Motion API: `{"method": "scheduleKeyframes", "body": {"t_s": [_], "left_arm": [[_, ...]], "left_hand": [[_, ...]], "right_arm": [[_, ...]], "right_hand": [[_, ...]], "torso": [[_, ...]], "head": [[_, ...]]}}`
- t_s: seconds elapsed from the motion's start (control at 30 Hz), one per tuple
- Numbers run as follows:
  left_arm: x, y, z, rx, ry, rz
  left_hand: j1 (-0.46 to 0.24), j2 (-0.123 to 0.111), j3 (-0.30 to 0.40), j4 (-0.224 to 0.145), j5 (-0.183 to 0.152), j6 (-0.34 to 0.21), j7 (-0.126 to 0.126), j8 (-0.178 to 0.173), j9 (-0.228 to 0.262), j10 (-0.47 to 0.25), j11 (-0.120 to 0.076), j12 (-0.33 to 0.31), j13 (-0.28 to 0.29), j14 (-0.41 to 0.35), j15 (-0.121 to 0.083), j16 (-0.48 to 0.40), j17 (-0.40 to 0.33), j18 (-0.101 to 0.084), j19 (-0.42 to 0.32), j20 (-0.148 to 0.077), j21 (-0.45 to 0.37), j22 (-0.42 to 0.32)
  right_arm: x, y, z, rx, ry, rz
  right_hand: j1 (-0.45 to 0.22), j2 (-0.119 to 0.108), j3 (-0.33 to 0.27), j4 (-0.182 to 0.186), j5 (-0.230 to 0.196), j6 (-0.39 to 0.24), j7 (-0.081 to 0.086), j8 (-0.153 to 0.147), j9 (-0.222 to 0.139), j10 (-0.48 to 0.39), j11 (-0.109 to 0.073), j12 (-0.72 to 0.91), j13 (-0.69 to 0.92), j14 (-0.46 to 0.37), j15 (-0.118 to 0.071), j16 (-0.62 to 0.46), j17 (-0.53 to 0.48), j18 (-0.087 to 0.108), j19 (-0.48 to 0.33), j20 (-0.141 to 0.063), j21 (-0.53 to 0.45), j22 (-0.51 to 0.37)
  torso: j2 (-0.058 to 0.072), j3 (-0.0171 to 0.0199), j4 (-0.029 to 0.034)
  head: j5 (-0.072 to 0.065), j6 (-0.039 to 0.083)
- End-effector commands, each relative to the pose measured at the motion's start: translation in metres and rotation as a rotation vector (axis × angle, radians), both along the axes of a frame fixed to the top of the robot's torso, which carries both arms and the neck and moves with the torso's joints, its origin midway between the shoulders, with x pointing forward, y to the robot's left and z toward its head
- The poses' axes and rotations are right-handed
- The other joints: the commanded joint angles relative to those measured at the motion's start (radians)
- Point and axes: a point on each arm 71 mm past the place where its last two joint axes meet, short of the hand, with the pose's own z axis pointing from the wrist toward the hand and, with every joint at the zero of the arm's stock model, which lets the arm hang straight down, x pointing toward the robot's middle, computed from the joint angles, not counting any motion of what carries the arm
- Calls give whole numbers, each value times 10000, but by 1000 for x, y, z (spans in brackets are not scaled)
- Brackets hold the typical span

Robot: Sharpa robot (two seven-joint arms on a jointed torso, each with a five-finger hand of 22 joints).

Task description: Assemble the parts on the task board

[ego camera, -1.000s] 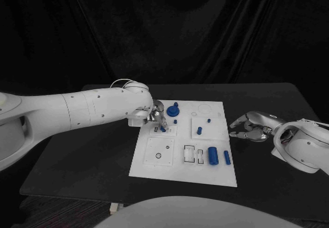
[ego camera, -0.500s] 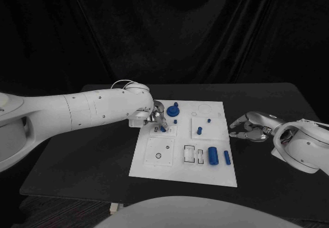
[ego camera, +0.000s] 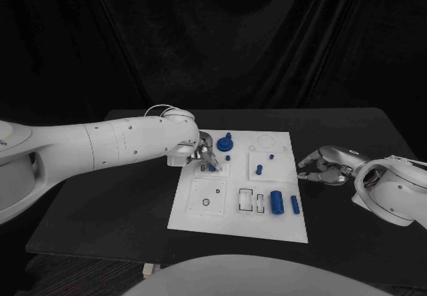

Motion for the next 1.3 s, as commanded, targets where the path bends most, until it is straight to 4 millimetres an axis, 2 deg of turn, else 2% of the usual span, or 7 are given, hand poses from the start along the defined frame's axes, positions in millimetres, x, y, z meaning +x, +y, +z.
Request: {"method": "scheduleKeyframes", "body": {"t_s": [0.03, 0.23, 0.73, 1.0, 1.1, 1.23, 1.3], "left_arm": [[-2, -2, -2, 61, 139, -28], [-2, -3, -2, 69, 142, -39], [-1, -1, -1, 6, -8, 98], [-3, 2, 2, -462, -518, 330], [-4, 4, 5, -680, -784, 467], [-6, 8, 10, -1042, -1246, 694], [-7, 10, 12, -1196, -1439, 793]], "left_hand": [[-195, 55, -219, 162, -80, -32, -21, 129, 178, 535, -12, -30, 2150, 1038, 2, 27, 2635, 84, -1, 28, -33, 1612], [-350, 82, -549, 418, -165, 25, -61, 328, 405, 539, -40, -26, 2153, 1038, -19, 27, 2635, 83, 11, 10, -26, 1616], [-312, 73, -737, 486, -199, -222, -25, 338, 546, 529, -19, -37, 2145, 1038, -11, 27, 2635, 85, 0, 8, -52, 1610], [-585, -172, -1389, 860, -253, -270, -32, 528, 832, 592, -27, 33, 2198, 1038, -23, 27, 2635, 64, 54, -6, 43, 1638], [-550, -188, -1528, 928, -254, -268, -52, 620, 952, 615, -46, 58, 2217, 1038, -40, 27, 2635, 57, 81, -20, 82, 1648], [-434, -158, -1612, 953, -246, -292, -69, 686, 1054, 640, -63, 85, 2237, 1038, -56, 27, 2635, 44, 124, -34, 149, 1667], [-241, -76, -1648, 950, -225, -462, -45, 591, 1045, 634, -50, 76, 2229, 1038, -53, 27, 2635, 45, 133, -34, 145, 1663]], "right_arm": [[-1, -1, -2, -88, 99, -58], [-1, 0, -2, -102, 124, -55], [-1, 0, -2, -115, 153, -34], [-1, -2, -2, -120, 149, -69], [-1, -3, -2, -123, 147, -87], [-2, -4, -2, -125, 138, -116], [-2, -5, -2, -125, 132, -130]], "right_hand": [[141, 5, 12, -78, 65, 43, 2, -43, -11, 581, 69, -45, 1998, 665, 77, -43, 1067, 83, -70, 23, -31, 1575], [216, 6, 38, -132, 175, 49, 8, -56, -27, 563, 72, -67, 1975, 659, 79, -60, 1049, 94, -89, 25, -95, 1561], [250, 6, 52, -157, 299, 56, 13, -67, -43, 558, 76, -71, 1970, 655, 83, -71, 1039, 96, -92, 27, -117, 1559], [250, 6, 53, -156, 328, 59, 15, -69, -47, 554, 78, -76, 1965, 655, 85, -72, 1038, 99, -97, 28, -136, 1555], [250, 6, 53, -156, 328, 59, 15, -69, -47, 554, 78, -76, 1965, 655, 85, -72, 1038, 99, -97, 28, -136, 1555], [241, 4, 49, -151, 336, 60, 17, -70, -49, 555, 79, -75, 1966, 652, 86, -80, 1029, 99, -98, 28, -138, 1554], [229, 1, 43, -142, 341, 61, 17, -72, -51, 550, 80, -80, 1961, 653, 86, -79, 1030, 99, -98, 29, -142, 1554]], "torso": [[-2, 0, 5], [-6, 7, -3], [10, 10, -4], [7, 2, -4], [6, 2, -2], [4, -2, 5], [-2, -4, 9]], "head": [[-13, 1], [-14, 1], [-26, 1], [-19, 1], [-29, 1], [-35, 1], [-43, 1]]}}
